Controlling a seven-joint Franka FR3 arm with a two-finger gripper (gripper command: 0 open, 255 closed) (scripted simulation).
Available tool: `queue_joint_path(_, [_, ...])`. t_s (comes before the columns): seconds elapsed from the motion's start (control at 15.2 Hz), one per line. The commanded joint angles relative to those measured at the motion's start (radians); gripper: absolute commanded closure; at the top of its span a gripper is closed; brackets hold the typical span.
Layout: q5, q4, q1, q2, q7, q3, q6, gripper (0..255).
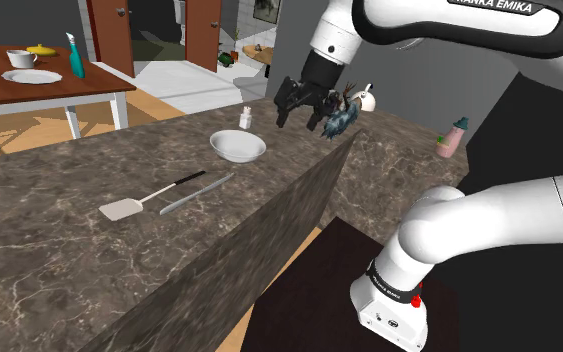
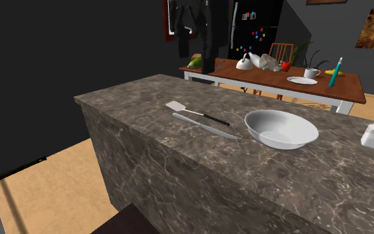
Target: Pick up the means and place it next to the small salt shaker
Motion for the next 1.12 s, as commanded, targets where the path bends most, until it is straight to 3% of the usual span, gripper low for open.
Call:
queue_joint_path(0.0, [0.028, -0.005, -0.021, 0.035, 0.130, 0.068, 0.039, 0])
queue_joint_path(0.33, [0.067, 0.025, -0.091, 0.174, 0.429, 0.230, 0.138, 0])
queue_joint_path(0.59, [0.057, 0.080, -0.165, 0.320, 0.677, 0.359, 0.217, 0])
queue_joint_path(0.86, [-0.010, 0.156, -0.249, 0.499, 0.946, 0.485, 0.293, 0])
queue_joint_path(1.06, [-0.113, 0.224, -0.303, 0.661, 1.171, 0.565, 0.341, 0])
